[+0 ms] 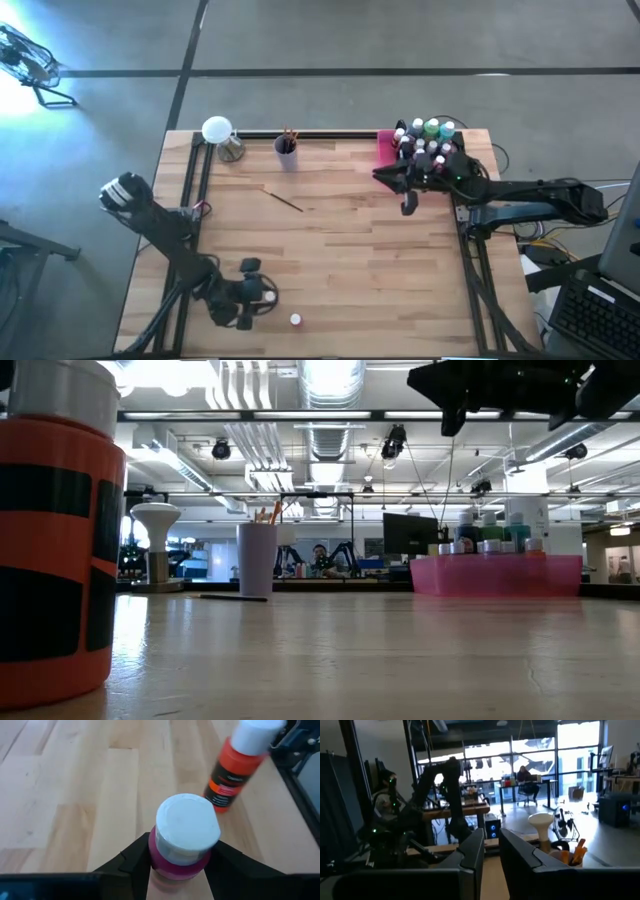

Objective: Pick & Place Paint Supplies
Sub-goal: Put the dark pink paint bottle into the pink bin

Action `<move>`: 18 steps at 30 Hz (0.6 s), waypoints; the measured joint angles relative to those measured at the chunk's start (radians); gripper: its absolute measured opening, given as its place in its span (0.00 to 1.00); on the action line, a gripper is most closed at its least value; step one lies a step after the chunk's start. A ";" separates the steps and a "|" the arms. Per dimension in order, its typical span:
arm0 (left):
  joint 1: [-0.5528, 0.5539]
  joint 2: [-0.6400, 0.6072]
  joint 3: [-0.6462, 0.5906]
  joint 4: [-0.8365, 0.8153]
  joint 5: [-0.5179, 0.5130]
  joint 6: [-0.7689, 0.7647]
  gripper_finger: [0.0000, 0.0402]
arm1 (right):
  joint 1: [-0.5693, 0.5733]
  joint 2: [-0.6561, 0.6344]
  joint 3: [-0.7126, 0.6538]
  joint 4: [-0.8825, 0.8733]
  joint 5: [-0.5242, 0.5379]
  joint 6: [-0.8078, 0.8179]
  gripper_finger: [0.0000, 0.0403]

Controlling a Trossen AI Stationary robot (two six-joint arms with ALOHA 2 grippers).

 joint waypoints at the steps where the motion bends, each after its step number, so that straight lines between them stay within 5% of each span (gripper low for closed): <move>1: 0.015 -0.004 0.001 -0.001 0.013 0.013 0.40 | 0.000 0.008 0.000 0.001 0.000 0.000 0.14; 18: 0.293 -0.050 0.009 -0.001 0.099 0.235 0.39 | 0.134 0.186 0.004 0.001 -0.026 -0.017 0.24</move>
